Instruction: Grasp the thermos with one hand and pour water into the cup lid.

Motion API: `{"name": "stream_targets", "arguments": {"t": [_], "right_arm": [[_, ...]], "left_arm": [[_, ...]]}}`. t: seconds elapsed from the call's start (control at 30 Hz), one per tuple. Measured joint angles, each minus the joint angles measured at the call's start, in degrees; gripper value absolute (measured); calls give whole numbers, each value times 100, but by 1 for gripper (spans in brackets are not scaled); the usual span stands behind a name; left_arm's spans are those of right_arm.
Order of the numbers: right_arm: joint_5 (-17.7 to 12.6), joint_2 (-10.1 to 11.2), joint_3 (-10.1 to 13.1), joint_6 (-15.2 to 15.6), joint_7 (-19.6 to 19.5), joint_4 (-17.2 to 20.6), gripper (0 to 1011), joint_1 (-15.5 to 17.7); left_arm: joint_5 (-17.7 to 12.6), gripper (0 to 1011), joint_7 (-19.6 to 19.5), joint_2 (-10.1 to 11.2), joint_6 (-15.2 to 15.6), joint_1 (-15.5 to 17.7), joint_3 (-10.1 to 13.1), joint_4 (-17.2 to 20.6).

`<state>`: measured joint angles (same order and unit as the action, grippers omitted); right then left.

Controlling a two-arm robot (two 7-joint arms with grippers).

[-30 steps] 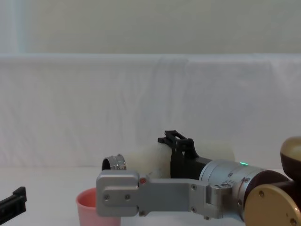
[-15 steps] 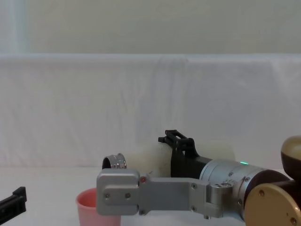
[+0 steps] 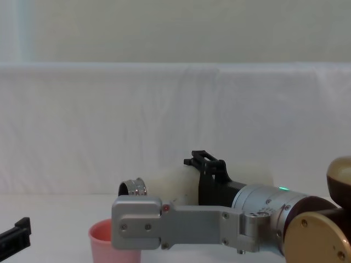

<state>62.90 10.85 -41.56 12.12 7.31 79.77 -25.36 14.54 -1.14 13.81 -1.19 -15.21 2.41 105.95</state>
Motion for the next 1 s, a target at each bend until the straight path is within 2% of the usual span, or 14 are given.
{"name": "stream_targets", "arguments": {"t": [0.7,1.0], "right_arm": [[2,15,1,-7,3,7,957,6],[-213,20,121,-59,22,184,957,123]], "left_arm": [[0,1001,0,0,0,0,0,0],[0,1001,0,0,0,0,0,0]]}}
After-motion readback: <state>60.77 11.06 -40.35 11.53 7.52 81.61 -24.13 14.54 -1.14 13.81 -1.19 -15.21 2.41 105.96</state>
